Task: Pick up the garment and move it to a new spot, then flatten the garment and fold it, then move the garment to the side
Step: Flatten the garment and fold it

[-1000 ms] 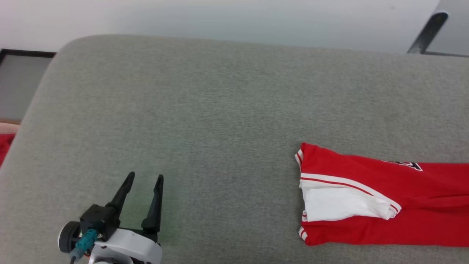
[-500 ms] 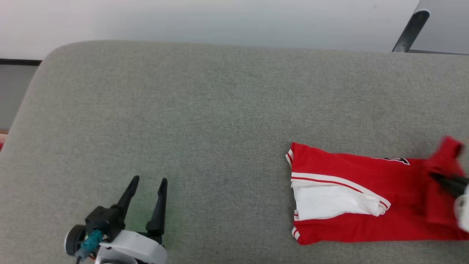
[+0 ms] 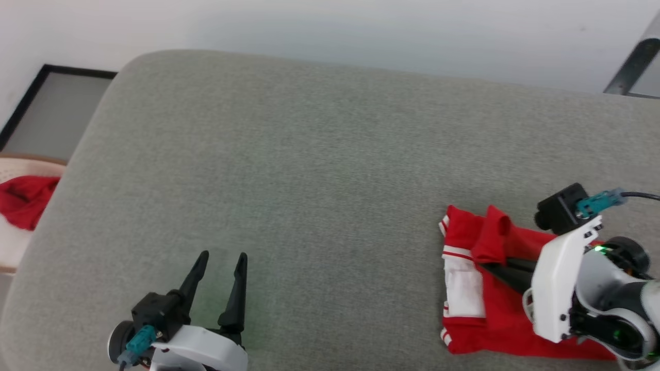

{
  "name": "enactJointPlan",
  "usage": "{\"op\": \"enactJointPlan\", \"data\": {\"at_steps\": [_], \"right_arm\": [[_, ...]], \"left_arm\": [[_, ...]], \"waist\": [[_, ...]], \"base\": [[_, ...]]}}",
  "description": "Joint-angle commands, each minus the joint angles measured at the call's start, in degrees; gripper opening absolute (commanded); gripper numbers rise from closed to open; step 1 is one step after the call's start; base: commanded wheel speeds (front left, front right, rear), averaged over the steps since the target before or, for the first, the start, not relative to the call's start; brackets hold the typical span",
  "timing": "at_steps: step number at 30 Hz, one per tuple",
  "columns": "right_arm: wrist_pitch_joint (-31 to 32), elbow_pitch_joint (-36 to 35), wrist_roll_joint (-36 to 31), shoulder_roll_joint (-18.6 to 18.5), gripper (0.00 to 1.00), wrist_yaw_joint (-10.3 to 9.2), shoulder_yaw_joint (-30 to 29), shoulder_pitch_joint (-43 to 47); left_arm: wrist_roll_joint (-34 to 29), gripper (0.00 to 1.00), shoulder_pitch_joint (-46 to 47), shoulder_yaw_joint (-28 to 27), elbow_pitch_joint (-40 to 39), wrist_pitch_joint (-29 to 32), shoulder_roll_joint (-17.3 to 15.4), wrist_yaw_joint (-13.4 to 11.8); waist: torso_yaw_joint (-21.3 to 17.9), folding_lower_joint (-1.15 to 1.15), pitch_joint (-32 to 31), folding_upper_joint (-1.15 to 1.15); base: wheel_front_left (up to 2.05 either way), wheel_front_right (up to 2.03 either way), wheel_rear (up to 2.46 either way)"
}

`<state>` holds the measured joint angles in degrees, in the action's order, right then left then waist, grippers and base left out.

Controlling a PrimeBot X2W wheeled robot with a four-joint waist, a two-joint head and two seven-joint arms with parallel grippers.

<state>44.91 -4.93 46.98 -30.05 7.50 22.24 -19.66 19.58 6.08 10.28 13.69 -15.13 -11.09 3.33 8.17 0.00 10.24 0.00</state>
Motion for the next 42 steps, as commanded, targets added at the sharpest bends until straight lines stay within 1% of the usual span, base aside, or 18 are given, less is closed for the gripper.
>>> {"op": "enactJointPlan", "data": {"at_steps": [1,5,6,7,8,9,10,13,18,23,25,27,29,34,39,42], "right_arm": [[-0.89,0.86,0.83,0.89,0.00,-0.03,1.46,-1.13],[-2.72,2.98,1.00,1.60,0.00,-0.02,3.70,-2.50],[-3.16,3.51,1.11,1.76,0.12,-0.03,4.17,-2.71],[-3.67,3.98,1.32,1.88,0.38,-0.03,4.56,-3.01],[-4.23,4.51,1.52,2.05,0.56,-0.03,4.73,-3.20],[-4.73,5.04,1.76,2.29,0.98,-0.03,4.89,-3.25],[-5.22,5.56,2.08,2.41,1.00,-0.03,4.92,-3.14],[-5.85,6.25,2.39,2.42,1.00,-0.03,5.09,-2.97],[-7.87,7.13,3.59,1.53,1.00,-0.03,4.78,-2.37],[-11.44,7.50,4.00,0.10,1.00,-0.03,2.43,-1.77],[-13.93,8.16,3.09,-0.71,1.00,-0.03,0.91,-1.29],[-17.89,9.48,2.11,-1.22,1.00,-0.03,-1.40,-0.81],[-22.73,11.92,0.16,-0.85,1.00,-0.02,-4.70,-0.44],[-32.84,16.66,-4.21,0.41,1.00,0.00,-10.36,0.77],[-39.61,18.14,-7.61,1.28,1.00,0.00,-12.83,2.32],[-42.46,17.39,-8.24,1.42,1.00,0.00,-13.85,4.14]], "left_arm": [[-0.70,1.00,0.29,-0.24,0.29,0.01,0.48,0.48],[-1.14,1.00,0.30,-0.75,0.63,0.01,1.01,1.00],[-1.15,1.00,0.25,-0.87,0.70,0.01,1.11,1.16],[-1.30,1.00,0.17,-1.03,0.76,0.01,1.21,1.14],[-1.42,1.00,0.04,-1.27,0.81,0.01,1.26,1.22],[-1.44,1.00,-0.14,-1.57,0.88,0.01,1.22,1.31],[-1.46,1.00,-0.21,-1.85,0.95,0.01,1.20,1.42],[-1.62,1.00,-0.35,-2.16,1.04,0.01,1.09,1.71],[-2.01,1.00,-0.29,-2.53,1.25,0.02,0.92,2.22],[-2.04,1.00,0.32,-2.24,1.88,0.02,0.38,2.75],[-1.81,1.00,0.73,-2.22,2.27,0.02,0.00,2.88],[-1.59,1.00,1.16,-2.25,2.68,0.02,-0.50,3.12],[-1.41,1.00,1.76,-2.31,3.18,0.02,-1.05,3.19],[-0.91,1.00,4.19,-3.34,4.12,0.02,-2.45,3.34],[-0.45,1.00,5.40,-4.09,5.03,0.02,-3.98,3.51],[-0.38,1.00,4.47,-4.31,4.99,0.02,-4.48,3.58]], "waist": [[1.85,0.00,0.18,0.00],[2.56,0.00,0.14,0.00],[2.62,0.00,0.11,0.00],[2.62,0.00,0.05,0.00],[2.53,0.00,-0.06,0.00],[2.31,0.00,-0.20,0.00],[2.03,0.00,-0.35,0.00],[1.28,0.00,-0.78,0.00],[-1.18,0.00,-2.05,0.00],[-3.67,0.00,-3.36,0.00],[-4.67,0.00,-3.91,0.00],[-5.65,0.00,-4.56,0.00],[-6.52,0.00,-5.13,0.00],[-8.45,0.00,-5.78,0.00],[-9.87,0.00,-6.17,0.00],[-10.23,0.00,-6.45,0.00]], "base": [[0.00,0.00,0.00],[0.00,0.00,0.00],[0.00,0.00,0.00],[0.00,0.00,0.00],[0.00,0.00,0.00],[0.00,0.00,0.00],[0.00,0.00,0.00],[0.00,0.00,0.00],[0.00,0.00,0.00],[0.00,0.00,0.00],[0.00,0.00,0.00],[0.00,0.00,0.00],[0.00,0.00,0.00],[0.00,0.00,0.00],[0.00,0.00,0.00],[0.00,0.00,0.00]]}}
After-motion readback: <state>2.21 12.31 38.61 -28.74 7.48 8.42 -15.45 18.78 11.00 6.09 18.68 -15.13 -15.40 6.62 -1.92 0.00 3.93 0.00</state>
